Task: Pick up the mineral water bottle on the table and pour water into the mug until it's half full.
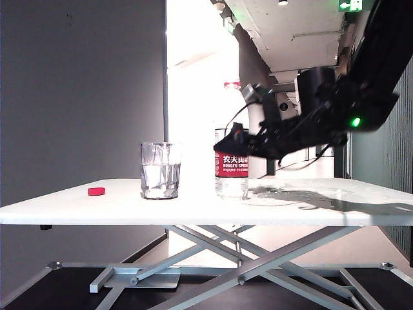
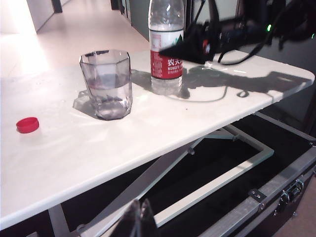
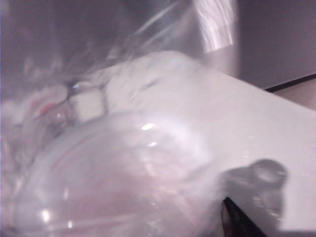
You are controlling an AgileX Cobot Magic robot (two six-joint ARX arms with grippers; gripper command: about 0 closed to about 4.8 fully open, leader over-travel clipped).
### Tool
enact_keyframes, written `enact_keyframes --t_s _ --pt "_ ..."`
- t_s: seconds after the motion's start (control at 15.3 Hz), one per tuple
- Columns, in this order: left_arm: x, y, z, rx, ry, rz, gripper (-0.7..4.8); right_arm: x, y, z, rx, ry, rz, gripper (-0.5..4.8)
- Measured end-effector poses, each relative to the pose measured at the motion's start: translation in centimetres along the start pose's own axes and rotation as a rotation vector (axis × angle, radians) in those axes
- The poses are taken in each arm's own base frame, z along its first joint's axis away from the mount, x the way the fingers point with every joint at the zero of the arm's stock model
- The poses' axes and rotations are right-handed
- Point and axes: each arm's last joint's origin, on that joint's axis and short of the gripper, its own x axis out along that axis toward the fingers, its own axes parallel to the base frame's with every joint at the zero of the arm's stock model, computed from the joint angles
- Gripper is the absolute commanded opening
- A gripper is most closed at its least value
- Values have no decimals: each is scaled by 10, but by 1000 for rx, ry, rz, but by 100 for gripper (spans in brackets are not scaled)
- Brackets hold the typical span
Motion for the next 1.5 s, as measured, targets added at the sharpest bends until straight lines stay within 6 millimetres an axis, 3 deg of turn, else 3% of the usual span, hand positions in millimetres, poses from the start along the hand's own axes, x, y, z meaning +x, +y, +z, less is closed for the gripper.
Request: enact_keyframes --t_s 0.26,0.46,0.52,0.65,0.72,1.18,1.5 --pt "0 0 0 -1 1 -1 -5 -20 -10 15 24 18 47 479" --pt "0 0 -1 -3 8 -2 -5 -47 4 31 5 9 68 479" --pt "0 0 -1 -5 12 -3 -5 -76 22 37 -34 9 62 388" --pt "0 0 -1 -5 12 -3 -5 -104 41 44 -49 0 45 82" --pt "0 0 -1 -5 12 -1 -5 -118 51 44 -51 -1 31 -8" --pt "-1 5 -1 15 33 191 -5 -223 121 31 -45 -65 -288 -7" --pt "-1 7 5 5 -32 212 -5 -264 152 11 0 -159 -340 -7"
